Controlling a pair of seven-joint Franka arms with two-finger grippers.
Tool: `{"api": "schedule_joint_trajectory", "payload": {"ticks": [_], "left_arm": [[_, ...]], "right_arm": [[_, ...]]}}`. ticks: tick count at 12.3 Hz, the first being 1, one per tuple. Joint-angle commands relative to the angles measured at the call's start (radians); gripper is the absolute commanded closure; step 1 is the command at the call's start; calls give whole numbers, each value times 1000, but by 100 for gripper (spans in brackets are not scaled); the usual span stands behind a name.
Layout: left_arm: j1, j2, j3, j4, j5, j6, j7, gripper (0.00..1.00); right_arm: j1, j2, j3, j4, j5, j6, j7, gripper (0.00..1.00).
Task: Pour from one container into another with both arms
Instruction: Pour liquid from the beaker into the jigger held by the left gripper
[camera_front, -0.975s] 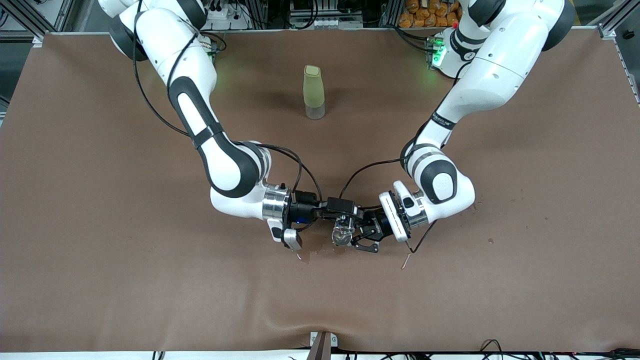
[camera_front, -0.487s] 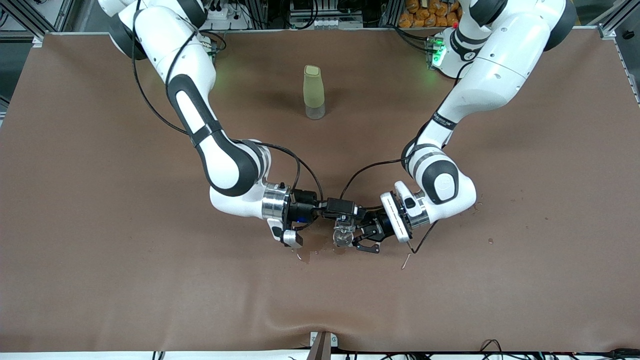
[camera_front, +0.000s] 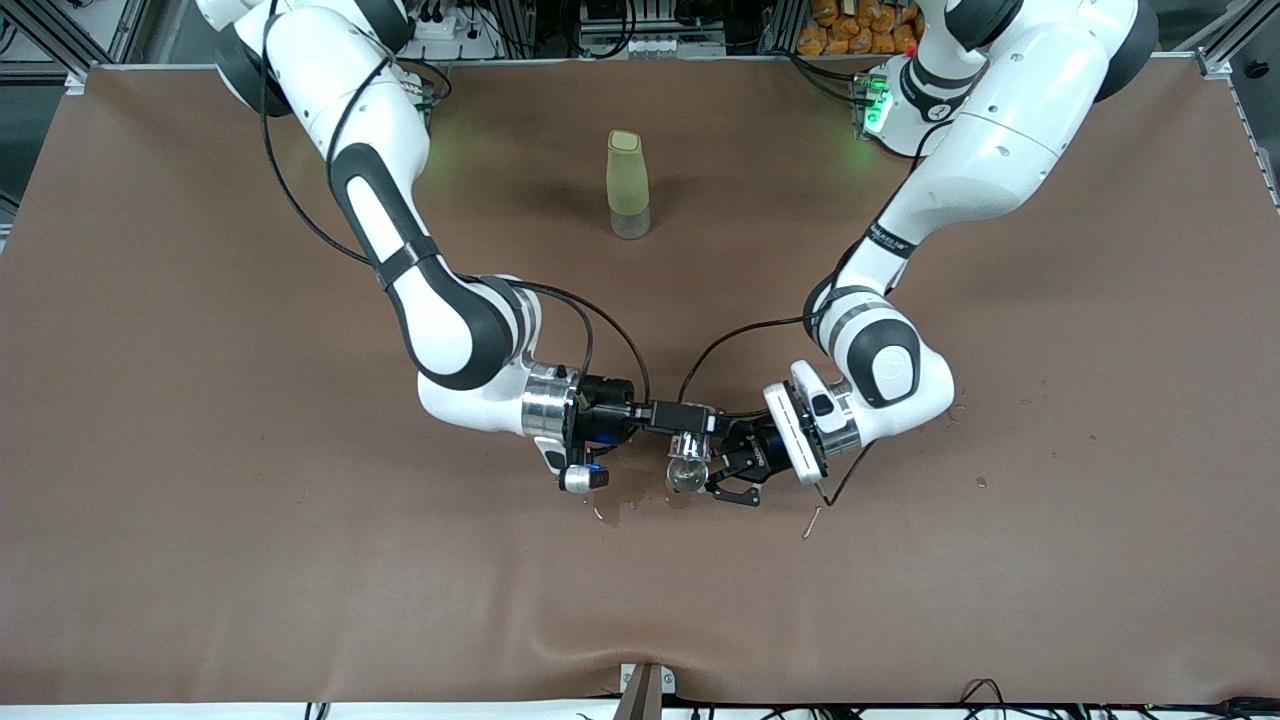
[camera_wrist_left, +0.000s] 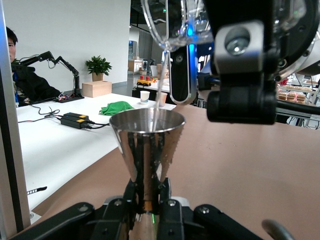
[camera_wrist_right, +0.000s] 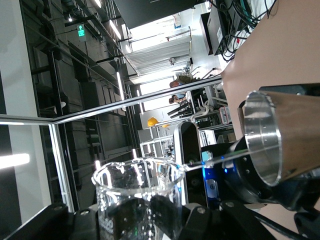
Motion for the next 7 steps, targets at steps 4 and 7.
{"api": "schedule_joint_trajectory", "payload": {"ticks": [4,7], "left_arm": [[14,-57,-10,-59,-24,-6,-6,100],[14,-64,-12,-68,-24,-6,-6,100]], "right_arm": [[6,-36,10,-41,124,-1,127,100],[-3,-36,18,-41,138,-1,115,100]]}}
